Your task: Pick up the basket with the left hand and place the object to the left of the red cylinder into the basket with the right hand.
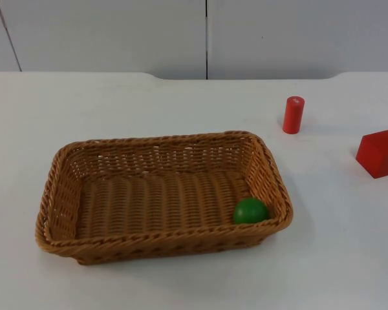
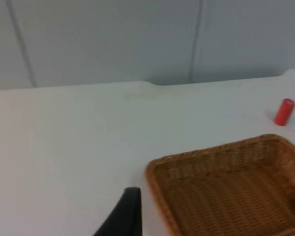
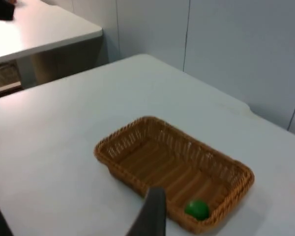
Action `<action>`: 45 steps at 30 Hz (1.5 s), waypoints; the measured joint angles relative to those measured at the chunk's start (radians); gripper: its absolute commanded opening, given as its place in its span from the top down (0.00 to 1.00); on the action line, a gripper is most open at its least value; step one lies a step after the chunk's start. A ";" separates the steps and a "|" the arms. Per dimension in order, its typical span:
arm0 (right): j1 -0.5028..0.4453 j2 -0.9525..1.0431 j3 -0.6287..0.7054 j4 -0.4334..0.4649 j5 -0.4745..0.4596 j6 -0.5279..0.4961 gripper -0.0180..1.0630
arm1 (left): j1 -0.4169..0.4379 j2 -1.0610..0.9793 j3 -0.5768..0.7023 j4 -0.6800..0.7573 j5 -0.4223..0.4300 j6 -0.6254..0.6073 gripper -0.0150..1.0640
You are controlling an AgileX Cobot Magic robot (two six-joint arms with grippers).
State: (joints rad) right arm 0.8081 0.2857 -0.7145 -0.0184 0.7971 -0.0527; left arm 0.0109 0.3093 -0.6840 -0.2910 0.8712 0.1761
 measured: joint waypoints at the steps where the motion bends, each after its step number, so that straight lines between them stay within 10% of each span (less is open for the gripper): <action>1: 0.000 -0.030 0.001 0.000 0.037 0.000 0.29 | 0.000 -0.039 0.005 0.048 0.018 -0.031 0.01; 17: 0.000 -0.282 0.055 0.000 0.258 0.042 0.29 | 0.000 -0.305 0.138 0.225 0.192 -0.206 0.01; 45: 0.000 -0.283 0.119 -0.052 0.387 0.086 0.29 | 0.000 -0.305 0.187 0.243 0.204 -0.166 0.01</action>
State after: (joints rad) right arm 0.8081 0.0029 -0.5951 -0.0701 1.1838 0.0337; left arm 0.0109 0.0040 -0.4974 -0.0485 1.0747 0.0096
